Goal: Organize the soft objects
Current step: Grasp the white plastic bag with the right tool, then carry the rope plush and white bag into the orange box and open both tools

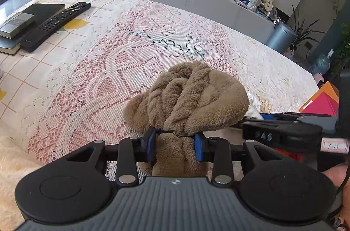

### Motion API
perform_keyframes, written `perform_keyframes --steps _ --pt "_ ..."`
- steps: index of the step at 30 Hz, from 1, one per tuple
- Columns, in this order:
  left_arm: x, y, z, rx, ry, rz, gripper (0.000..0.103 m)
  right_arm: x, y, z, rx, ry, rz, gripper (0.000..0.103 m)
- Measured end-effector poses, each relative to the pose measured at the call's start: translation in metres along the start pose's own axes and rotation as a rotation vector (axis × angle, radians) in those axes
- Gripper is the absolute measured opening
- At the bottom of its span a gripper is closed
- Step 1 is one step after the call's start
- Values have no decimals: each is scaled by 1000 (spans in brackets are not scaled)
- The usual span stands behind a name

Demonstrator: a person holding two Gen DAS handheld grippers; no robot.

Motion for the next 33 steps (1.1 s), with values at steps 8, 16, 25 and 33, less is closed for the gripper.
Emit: perform_keyframes --steps 8,16,25,33 --pt "-1 -1 -2 -10 9 6 41 24 8 -2 -50 -119 -75 20" --pt "15 0 -9 -40 -36 -64 40 63 13 -13 -80 -66 -136 19" --pt "52 5 -50 -99 -78 -152 40 129 -2 -28 -85 -42 -224 19" --pt "68 8 -105 -110 -213 -118 40 176 -17 -71 -130 -60 -255 19"
Point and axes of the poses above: each gripper's, at about its wrist camera, not at the fingertips, and x roughly against the way its jaws point, z to its left, y to its top, the point moved 1 cm from there along -x, roughly the way its jaws point, and after that the axes turned 15 degrees about -y, right-handed, at the moved point
